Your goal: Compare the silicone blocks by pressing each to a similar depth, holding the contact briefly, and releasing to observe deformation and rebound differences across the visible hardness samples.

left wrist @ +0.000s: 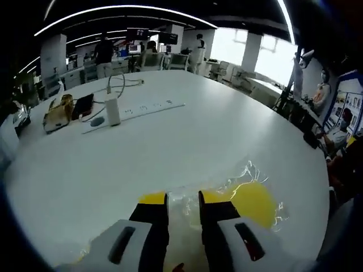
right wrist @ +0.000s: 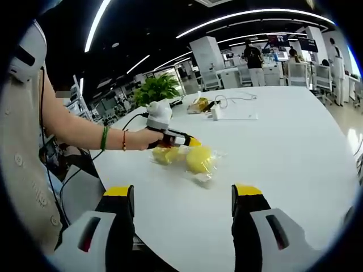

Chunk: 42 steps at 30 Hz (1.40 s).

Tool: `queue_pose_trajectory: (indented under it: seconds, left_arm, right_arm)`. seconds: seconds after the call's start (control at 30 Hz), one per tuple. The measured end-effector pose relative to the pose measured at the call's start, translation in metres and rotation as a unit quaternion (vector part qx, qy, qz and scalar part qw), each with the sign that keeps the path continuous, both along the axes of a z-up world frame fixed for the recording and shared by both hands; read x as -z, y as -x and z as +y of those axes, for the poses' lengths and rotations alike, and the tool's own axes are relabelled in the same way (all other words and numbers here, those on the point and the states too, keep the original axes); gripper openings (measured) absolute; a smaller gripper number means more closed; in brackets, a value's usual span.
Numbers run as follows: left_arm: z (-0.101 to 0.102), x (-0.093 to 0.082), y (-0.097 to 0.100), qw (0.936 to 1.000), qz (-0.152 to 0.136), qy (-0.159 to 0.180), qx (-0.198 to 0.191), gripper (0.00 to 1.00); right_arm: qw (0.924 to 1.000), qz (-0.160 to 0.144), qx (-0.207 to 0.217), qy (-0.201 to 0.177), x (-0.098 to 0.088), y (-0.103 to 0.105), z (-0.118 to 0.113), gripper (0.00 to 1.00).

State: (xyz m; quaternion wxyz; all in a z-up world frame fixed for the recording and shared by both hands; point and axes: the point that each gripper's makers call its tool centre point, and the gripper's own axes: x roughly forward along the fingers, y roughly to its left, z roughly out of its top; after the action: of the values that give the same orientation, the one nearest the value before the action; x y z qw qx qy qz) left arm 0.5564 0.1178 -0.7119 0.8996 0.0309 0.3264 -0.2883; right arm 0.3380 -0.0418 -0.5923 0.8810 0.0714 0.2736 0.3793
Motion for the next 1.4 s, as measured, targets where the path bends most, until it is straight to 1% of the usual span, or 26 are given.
queue_pose_trajectory:
  seconds: [0.07,0.17,0.27,0.3,0.33,0.4,0.43,0.5,0.6,0.63,0.67,0.77,0.9,0.97,1.0,1.1,1.2,1.3,1.4]
  left_arm:
    - [0.003,-0.007,-0.002,0.9999,-0.009,0.001,-0.005,0.23]
    - [0.005,-0.015,-0.003,0.9998,-0.014,0.008,-0.009,0.29]
    - [0.01,-0.028,0.0,0.9995,-0.029,0.01,-0.008,0.28]
    - [0.012,-0.031,0.002,0.9995,-0.031,0.011,-0.006,0.28]
    - [0.014,-0.035,0.006,0.9995,-0.025,0.019,-0.008,0.26]
    - [0.018,-0.044,0.014,0.9994,-0.026,0.024,-0.004,0.24]
    - [0.019,-0.046,0.015,0.9993,-0.028,0.025,-0.005,0.26]
    - [0.029,-0.058,0.024,0.9987,-0.045,0.024,-0.005,0.31]
    - [0.04,-0.07,0.04,0.9984,-0.042,0.038,-0.003,0.34]
    - [0.047,-0.075,0.049,0.9982,-0.043,0.041,-0.005,0.34]
    - [0.049,-0.077,0.051,0.9982,-0.043,0.042,-0.005,0.36]
    - [0.068,-0.092,0.074,0.997,-0.05,0.058,-0.012,0.38]
    - [0.094,-0.107,0.105,0.9961,-0.06,0.061,-0.017,0.43]
    - [0.108,-0.112,0.122,0.996,-0.056,0.066,-0.023,0.46]
    - [0.112,-0.115,0.129,0.9954,-0.058,0.073,-0.024,0.46]
    - [0.132,-0.123,0.157,0.9946,-0.061,0.079,-0.029,0.49]
    - [0.146,-0.126,0.179,0.9939,-0.059,0.086,-0.036,0.51]
    - [0.163,-0.129,0.204,0.9923,-0.06,0.096,-0.05,0.56]
    - [0.181,-0.126,0.232,0.9914,-0.059,0.094,-0.069,0.6]
  right_arm:
    - [1.0,0.0,-0.001,0.003,0.001,0.001,0.002,0.65]
    - [1.0,-0.002,0.0,-0.002,-0.002,0.002,0.006,0.65]
    - [1.0,-0.006,-0.001,-0.001,-0.004,0.003,0.013,0.65]
    - [1.0,-0.008,-0.002,-0.002,-0.005,0.003,0.015,0.65]
    - [1.0,-0.008,-0.002,-0.005,-0.007,0.004,0.019,0.65]
    - [0.9999,-0.012,-0.003,-0.006,-0.008,0.005,0.025,0.66]
    - [0.9999,-0.012,-0.003,-0.006,-0.008,0.005,0.027,0.66]
    - [0.9999,-0.012,-0.004,-0.01,-0.009,0.006,0.037,0.66]
    - [0.9998,-0.015,-0.007,-0.014,-0.011,0.008,0.05,0.67]
    - [0.9997,-0.015,-0.009,-0.016,-0.012,0.01,0.056,0.67]
    - [0.9997,-0.017,-0.01,-0.016,-0.012,0.011,0.061,0.67]
    - [0.9995,-0.019,-0.016,-0.021,-0.014,0.015,0.076,0.68]
    - [0.9992,-0.022,-0.022,-0.024,-0.015,0.021,0.094,0.69]
    - [0.9991,-0.019,-0.023,-0.029,-0.015,0.024,0.104,0.69]
    - [0.9991,-0.021,-0.024,-0.029,-0.015,0.027,0.11,0.69]
    - [0.9989,-0.019,-0.027,-0.031,-0.013,0.033,0.122,0.7]
    - [0.9986,-0.021,-0.021,-0.045,-0.015,0.04,0.134,0.7]
    - [0.9984,-0.02,-0.011,-0.052,-0.015,0.046,0.138,0.71]
    - [0.9987,-0.015,0.004,-0.049,-0.007,0.056,0.139,0.7]
